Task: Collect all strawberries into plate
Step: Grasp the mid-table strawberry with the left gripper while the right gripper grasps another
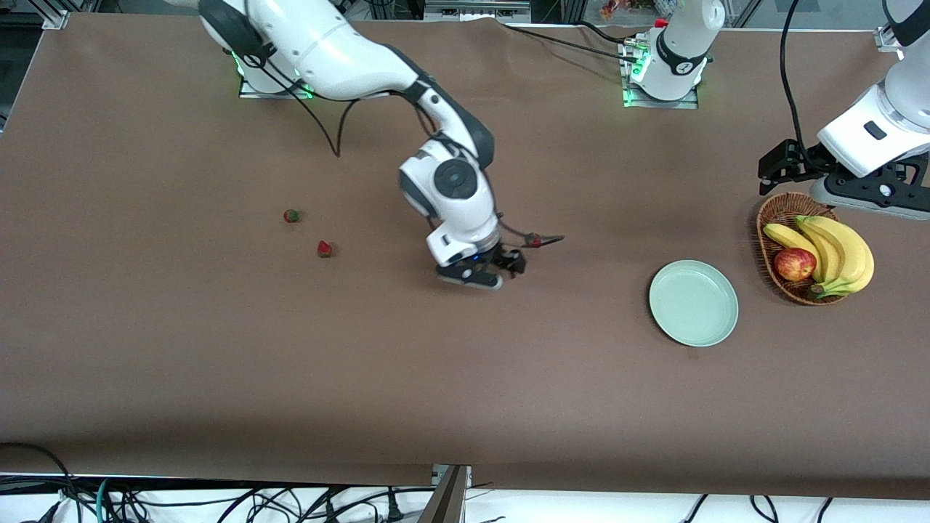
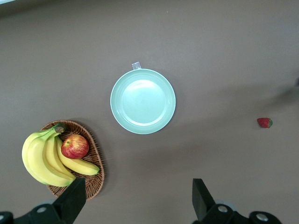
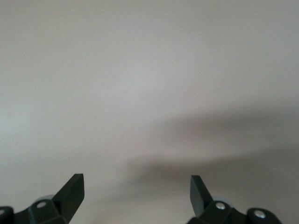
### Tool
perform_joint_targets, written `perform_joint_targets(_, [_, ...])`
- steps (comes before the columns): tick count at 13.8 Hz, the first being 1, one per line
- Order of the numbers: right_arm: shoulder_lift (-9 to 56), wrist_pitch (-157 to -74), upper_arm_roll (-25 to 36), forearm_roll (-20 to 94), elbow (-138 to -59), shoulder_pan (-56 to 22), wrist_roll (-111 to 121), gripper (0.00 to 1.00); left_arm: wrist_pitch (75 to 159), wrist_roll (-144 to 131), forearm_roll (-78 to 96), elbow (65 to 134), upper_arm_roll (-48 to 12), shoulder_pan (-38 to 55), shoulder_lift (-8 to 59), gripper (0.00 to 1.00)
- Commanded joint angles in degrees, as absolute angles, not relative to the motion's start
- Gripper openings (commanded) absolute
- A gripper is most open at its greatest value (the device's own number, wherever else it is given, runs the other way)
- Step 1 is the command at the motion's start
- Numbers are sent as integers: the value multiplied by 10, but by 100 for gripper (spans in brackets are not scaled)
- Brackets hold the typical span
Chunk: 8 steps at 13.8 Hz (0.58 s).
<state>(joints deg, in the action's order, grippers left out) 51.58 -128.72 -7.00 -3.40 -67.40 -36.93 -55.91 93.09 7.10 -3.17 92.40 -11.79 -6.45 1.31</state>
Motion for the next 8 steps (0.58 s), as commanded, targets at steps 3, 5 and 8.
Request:
perform_joint_targets(3, [440,-1108,-72,-43,-692,-286,-353,100,938,76,-31,933,-120,-69,4,100])
perform_joint_targets(5, [424,-1051,-48,-44,-692,-258,-289,100,938,76,-31,933,-120,-69,4,100])
perform_joint_targets(8, [410,-989,-22,-42,-697,-226,-196,100,937,75,-32,927,-124,-63,17,100])
